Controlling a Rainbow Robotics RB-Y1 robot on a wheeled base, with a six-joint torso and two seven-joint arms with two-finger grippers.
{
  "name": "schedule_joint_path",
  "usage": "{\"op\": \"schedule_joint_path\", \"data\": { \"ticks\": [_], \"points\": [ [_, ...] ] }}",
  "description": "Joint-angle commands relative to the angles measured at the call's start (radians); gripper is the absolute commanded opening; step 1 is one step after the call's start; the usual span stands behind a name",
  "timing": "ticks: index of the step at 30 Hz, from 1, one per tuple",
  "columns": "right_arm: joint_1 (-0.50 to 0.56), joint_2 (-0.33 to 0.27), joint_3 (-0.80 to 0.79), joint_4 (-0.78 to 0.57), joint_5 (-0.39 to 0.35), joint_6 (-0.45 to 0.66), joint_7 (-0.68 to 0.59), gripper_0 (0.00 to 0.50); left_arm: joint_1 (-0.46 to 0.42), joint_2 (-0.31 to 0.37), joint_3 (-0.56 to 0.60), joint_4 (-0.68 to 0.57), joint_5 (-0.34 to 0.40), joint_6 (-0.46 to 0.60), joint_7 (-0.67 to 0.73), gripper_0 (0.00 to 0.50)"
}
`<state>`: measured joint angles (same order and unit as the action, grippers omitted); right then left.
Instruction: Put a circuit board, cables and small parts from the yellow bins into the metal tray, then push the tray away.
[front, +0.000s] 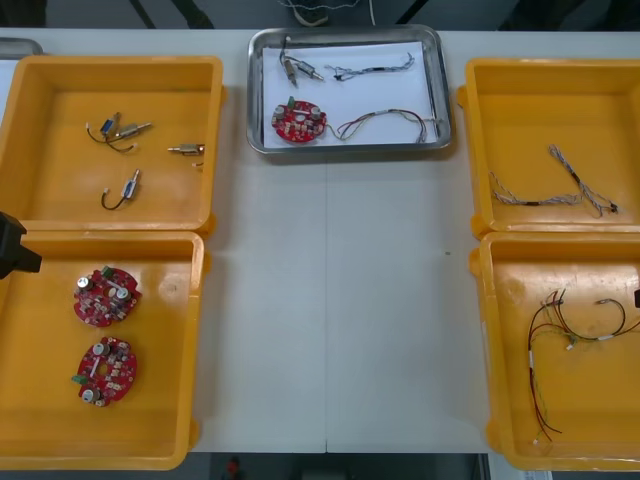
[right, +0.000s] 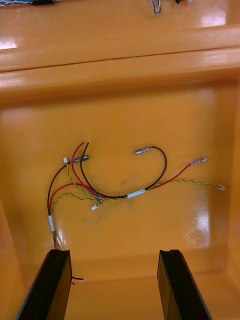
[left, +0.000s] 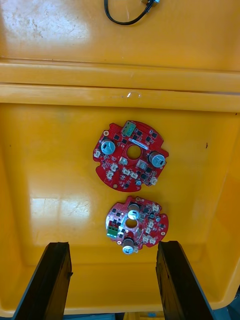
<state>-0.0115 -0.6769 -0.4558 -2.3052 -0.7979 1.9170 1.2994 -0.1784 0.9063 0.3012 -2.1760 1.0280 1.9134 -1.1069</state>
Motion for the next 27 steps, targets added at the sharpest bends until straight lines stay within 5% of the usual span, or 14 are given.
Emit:
{"op": "schedule_joint_path", "data": {
  "ticks": [1, 27],
  "points": [
    [-0.03, -0.056, 0.005, -0.006, -0.012, 0.003, -0.009, 0.5, 0.014, 0.045, 0.029, -0.027, 0.007, 0.006, -0.082, 0.5],
    [-0.03, -0.056, 0.016, -0.017, -0.024, 0.003, -0.014, 0.5, 0.014, 0.045, 0.029, -0.027, 0.007, 0.006, -0.082, 0.5]
  ]
}}
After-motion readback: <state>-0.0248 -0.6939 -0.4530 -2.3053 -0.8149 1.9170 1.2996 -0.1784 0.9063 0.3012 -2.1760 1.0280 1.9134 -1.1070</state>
